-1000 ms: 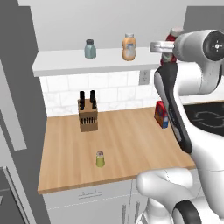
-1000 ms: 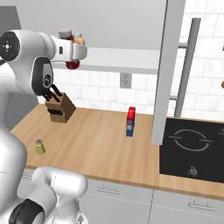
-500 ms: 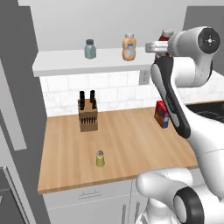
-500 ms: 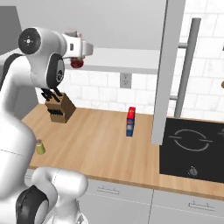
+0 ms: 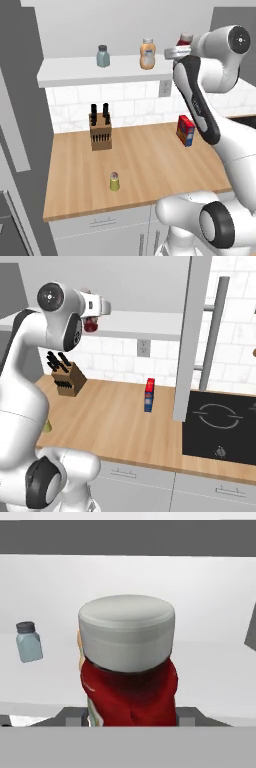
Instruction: Put the shaker and condiment bottle from the counter next to their counterparts in the cabinet.
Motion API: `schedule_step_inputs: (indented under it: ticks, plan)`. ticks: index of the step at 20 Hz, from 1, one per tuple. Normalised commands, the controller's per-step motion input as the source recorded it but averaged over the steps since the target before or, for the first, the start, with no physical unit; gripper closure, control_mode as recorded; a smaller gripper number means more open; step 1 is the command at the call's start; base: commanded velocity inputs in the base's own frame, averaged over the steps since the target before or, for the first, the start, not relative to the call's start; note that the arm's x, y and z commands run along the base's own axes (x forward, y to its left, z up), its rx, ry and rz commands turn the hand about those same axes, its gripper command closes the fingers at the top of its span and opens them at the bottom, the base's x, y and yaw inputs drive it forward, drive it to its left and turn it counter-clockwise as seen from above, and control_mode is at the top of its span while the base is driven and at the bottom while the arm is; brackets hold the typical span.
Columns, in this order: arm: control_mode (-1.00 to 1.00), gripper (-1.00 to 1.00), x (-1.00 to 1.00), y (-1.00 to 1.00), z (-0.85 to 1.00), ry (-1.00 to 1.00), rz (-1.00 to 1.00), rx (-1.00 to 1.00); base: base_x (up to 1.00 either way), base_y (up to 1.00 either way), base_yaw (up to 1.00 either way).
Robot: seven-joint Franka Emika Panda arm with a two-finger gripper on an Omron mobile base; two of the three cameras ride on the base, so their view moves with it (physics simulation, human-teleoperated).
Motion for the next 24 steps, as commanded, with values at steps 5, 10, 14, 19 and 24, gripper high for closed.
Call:
schedule_step_inputs:
  ticks: [5, 10, 14, 19, 24]
  plan:
    - [-1.0, 1.0, 0.34, 0.0, -0.3, 0.0, 0.1, -0.05, 0.0, 0.0, 0.0]
    - [-1.0, 1.0, 0.33, 0.0, -0.04, 0.0, 0.06, -0.01, 0.0, 0.0, 0.0]
    - [-1.0, 1.0, 0.39, 0.0, -0.04, 0.01, 0.02, -0.03, 0.0, 0.0, 0.0]
    - [-1.0, 1.0, 0.38, 0.0, 0.0, 0.05, 0.0, -0.01, 0.0, 0.0, 0.0]
    - [-1.0, 1.0, 0.46, 0.0, 0.0, 0.11, 0.02, 0.0, 0.0, 0.0, 0.0]
